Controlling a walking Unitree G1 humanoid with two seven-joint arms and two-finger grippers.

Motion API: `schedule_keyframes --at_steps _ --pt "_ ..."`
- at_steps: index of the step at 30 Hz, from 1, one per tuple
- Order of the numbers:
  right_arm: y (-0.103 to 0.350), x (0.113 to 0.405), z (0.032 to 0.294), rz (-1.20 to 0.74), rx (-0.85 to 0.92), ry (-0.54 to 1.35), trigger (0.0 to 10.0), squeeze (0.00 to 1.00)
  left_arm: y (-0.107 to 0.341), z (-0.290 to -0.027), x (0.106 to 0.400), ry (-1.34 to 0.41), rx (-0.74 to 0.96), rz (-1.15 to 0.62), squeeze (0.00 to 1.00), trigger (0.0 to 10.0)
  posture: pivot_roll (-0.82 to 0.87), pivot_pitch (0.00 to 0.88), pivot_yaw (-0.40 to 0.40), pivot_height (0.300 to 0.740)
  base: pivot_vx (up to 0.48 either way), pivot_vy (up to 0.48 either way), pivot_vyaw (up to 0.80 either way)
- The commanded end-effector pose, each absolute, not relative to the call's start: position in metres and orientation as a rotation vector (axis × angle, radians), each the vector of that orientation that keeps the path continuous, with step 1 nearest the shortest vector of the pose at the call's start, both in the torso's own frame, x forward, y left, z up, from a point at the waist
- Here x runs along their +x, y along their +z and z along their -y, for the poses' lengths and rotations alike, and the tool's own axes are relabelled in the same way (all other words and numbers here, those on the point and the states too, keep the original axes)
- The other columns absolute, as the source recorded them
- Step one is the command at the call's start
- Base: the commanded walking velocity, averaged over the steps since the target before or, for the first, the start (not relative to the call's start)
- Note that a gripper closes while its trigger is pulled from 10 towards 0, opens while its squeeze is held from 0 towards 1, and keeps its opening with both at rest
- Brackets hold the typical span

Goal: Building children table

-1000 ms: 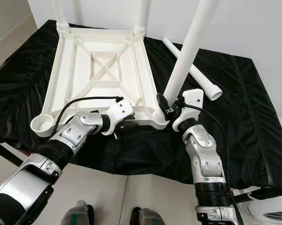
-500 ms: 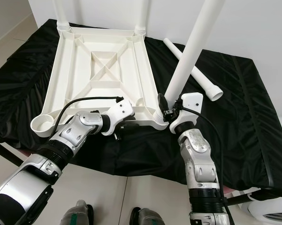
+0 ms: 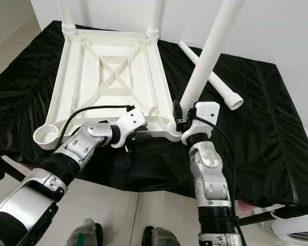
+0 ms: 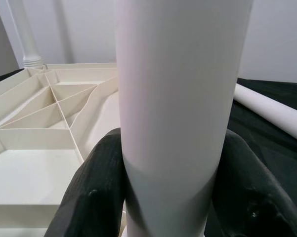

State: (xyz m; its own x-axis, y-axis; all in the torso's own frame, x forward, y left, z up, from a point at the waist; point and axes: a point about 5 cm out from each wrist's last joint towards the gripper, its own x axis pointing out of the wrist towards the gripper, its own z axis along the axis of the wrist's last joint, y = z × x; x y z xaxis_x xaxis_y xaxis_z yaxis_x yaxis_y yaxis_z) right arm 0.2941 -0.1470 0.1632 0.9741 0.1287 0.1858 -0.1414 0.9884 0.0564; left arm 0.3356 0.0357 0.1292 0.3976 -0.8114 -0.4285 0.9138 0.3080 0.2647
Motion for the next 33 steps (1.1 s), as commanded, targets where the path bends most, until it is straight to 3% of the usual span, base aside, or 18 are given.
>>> schedule_keyframes --at_steps 1,33 --pt "0.144 0.293 0.142 0.091 0.069 0.127 10.0 0.0 0.133 -0.032 0.336 -1.157 0.543 -0.213 0.0 10.0 0.03 0.077 -0.067 0.74 0.0 0.0 0.0" --pt "0.144 0.294 0.119 0.138 0.078 -0.021 10.0 0.0 0.136 -0.033 0.336 -1.165 0.55 -0.21 0.0 10.0 0.05 0.099 -0.063 0.74 0.0 0.0 0.0"
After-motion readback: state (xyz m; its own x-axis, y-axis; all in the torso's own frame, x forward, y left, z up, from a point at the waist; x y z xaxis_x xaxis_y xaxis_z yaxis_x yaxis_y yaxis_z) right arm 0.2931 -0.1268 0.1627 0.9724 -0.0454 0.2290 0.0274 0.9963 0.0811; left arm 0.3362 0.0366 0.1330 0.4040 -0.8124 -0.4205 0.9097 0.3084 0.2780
